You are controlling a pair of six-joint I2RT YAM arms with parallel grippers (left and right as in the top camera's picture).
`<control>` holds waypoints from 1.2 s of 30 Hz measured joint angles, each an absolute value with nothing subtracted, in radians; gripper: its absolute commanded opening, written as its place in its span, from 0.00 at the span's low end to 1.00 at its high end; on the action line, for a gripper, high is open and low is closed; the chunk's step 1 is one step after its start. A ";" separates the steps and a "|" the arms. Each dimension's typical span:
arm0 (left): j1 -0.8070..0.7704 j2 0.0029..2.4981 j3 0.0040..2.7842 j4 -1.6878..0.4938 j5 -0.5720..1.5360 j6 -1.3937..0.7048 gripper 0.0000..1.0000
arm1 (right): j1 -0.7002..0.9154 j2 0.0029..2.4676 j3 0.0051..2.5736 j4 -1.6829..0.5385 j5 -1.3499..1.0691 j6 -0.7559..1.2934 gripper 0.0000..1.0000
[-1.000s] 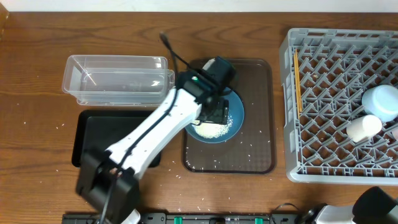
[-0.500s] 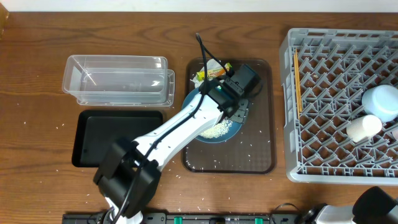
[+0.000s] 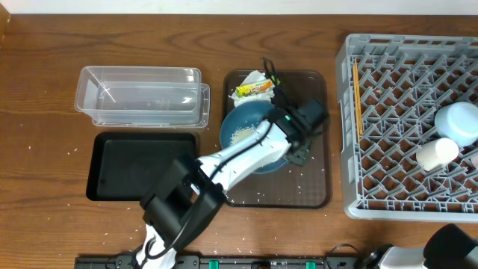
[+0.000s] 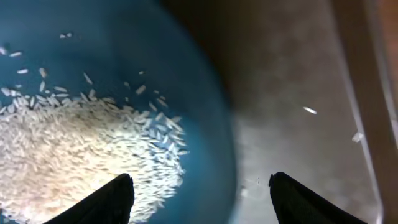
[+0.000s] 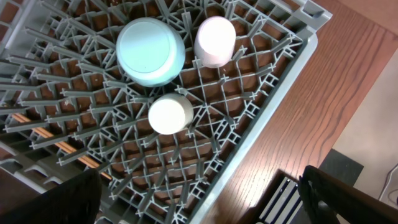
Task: Sort waste into correct bins and load items into the dishwasher rack
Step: 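Grasp the blue bowl rim with the left gripper and lift it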
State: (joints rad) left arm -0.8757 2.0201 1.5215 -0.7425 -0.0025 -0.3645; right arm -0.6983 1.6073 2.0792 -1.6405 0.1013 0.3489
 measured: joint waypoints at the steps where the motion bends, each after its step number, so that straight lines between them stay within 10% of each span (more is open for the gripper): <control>1: -0.883 2.020 1.522 -0.740 -0.001 -0.364 0.73 | -0.698 1.607 2.079 -1.641 0.101 0.349 0.99; 36: -0.891 2.020 1.398 -0.630 0.001 -0.369 0.38 | -0.698 1.608 2.079 -1.641 0.101 0.349 0.99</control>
